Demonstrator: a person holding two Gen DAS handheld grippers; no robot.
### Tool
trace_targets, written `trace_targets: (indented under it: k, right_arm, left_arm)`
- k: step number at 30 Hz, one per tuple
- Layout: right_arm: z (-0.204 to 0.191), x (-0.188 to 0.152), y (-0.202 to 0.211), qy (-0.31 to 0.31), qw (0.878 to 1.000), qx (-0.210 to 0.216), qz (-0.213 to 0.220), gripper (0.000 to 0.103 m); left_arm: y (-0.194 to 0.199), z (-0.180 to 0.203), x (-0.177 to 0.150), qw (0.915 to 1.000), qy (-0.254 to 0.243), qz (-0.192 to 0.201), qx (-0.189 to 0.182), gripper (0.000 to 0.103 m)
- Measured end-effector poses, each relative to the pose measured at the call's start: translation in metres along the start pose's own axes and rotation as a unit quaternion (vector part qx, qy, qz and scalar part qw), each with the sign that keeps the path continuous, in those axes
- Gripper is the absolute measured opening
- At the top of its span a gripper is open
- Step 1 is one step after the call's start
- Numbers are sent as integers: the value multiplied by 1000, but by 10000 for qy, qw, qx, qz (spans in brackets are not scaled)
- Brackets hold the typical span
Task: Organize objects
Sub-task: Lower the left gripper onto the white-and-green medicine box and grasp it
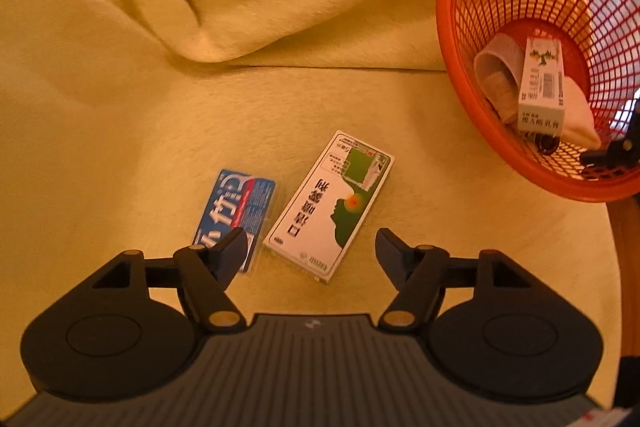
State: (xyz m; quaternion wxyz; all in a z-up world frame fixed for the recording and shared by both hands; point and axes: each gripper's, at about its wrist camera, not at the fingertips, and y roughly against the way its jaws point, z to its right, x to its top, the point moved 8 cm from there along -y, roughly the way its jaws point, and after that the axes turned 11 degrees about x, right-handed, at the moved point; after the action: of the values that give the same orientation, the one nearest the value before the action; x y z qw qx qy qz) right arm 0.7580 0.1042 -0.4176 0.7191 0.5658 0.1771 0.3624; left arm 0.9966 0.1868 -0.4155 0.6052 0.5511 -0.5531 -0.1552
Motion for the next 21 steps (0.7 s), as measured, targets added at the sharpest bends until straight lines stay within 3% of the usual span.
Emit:
trace_targets:
  k: [12,21]
  right_arm:
    - [7,5,-1,-58,9999,3,136,0]
    - [4,2,-1,-83,9998,9,197,0]
  left_arm:
    - [-38,26,16,9979,-485,67,-433,66]
    - [-63,31,10,9969,-679,-202,-341,65]
